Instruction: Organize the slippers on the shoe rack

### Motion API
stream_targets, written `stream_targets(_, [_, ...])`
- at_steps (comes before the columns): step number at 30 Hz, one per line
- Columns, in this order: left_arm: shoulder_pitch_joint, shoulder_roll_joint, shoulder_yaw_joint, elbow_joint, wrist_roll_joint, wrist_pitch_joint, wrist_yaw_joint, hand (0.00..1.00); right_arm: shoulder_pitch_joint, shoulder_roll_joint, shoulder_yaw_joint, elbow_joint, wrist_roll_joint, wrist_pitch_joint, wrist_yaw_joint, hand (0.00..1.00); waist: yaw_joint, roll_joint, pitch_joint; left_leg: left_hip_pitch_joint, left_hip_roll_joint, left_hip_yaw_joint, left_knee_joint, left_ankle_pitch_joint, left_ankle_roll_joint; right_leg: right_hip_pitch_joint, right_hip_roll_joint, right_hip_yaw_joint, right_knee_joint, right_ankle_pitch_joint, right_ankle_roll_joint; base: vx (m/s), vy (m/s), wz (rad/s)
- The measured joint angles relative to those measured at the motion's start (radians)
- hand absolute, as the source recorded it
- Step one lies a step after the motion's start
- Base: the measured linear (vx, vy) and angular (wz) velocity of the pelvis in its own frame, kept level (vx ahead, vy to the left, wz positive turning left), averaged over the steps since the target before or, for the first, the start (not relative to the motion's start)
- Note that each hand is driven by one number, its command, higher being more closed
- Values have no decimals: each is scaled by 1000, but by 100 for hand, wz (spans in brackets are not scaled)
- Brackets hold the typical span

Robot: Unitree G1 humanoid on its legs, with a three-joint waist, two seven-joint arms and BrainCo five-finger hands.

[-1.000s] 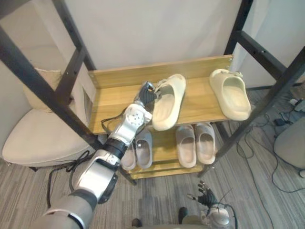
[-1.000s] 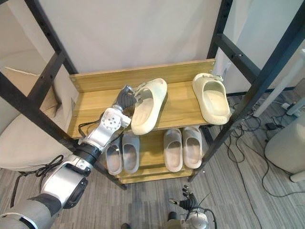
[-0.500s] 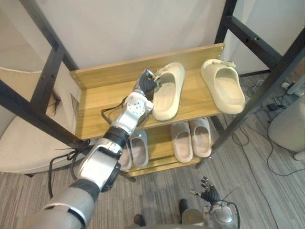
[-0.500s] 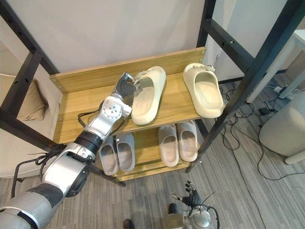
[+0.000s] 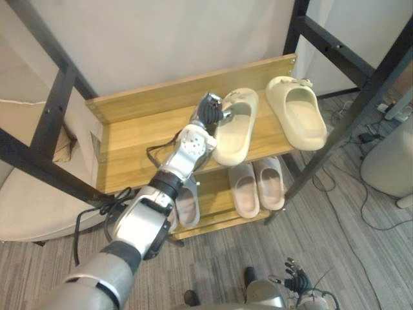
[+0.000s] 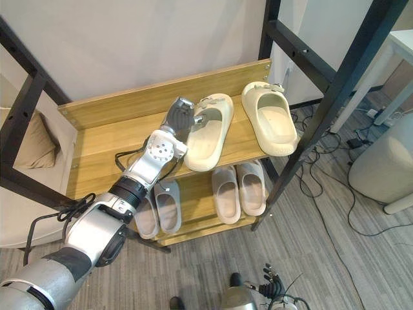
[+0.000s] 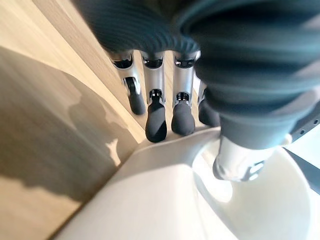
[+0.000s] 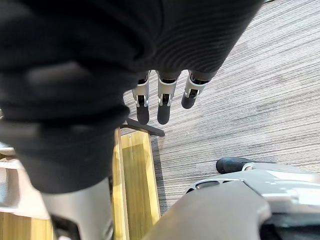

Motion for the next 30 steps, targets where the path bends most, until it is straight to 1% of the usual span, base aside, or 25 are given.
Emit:
stream_targets(6, [2,-9,0,0,-36,-1,2,0,0,-2,2,2,0,1,0,0,3,0,0,-1,-2,-13,0,0,0,6,-1,-11,-2,2,0,-10,-1,5])
stream_targets(11, [11,-17,-2,-18,-92,-2,15,0,-4,-5,9,9,0,1,-1,0,6,0,0,0,-5,-36,12,0,1,35,-5,-33,-20,8,2,-8,-2,14])
stream_targets(12, [24,-15,0,-60,-112,-9,18,0,-9,-9,11,21,0,1,0,0,11,0,0,-2,-4,-44,14,0,1,38,-4,-38,-21,8,2,-23,-4,14])
stream_targets(16, [43,-15,-1,-125,-139,-15,18,0,-17,-16,22,39,0,4,0,0,26,0,0,-9,-4,-56,15,1,1,38,-4,-49,-22,11,0,-33,2,10])
stream_targets(18, [77,-14,0,-212,-172,-22,18,0,-17,-17,22,42,-2,6,-1,0,37,0,-1,-18,-5,-71,16,5,6,39,-5,-64,-25,15,0,-29,6,15])
stream_targets(20, [99,-12,0,-246,-180,-29,18,0,-18,-18,23,45,-3,7,-1,0,44,0,-1,-18,-5,-73,16,5,7,41,-5,-66,-27,17,-1,-17,4,7])
stream_targets(26, [254,-1,-3,-439,-269,-55,13,0,-26,-30,46,57,-9,13,-3,0,63,-3,-3,-15,-8,-102,16,7,9,70,-4,-90,-49,23,-1,-8,0,13])
stream_targets(28, [307,11,-12,-493,-299,-59,10,0,-33,-30,48,72,-10,15,-4,0,75,-7,-9,-15,-7,-103,16,7,9,70,-3,-91,-50,23,-1,-2,1,2])
stream_targets(30, [353,18,-27,-526,-327,-59,-10,0,-32,-30,50,72,-10,19,-4,0,90,-13,-14,-15,-8,-103,16,7,9,71,-4,-93,-50,23,-1,0,0,0])
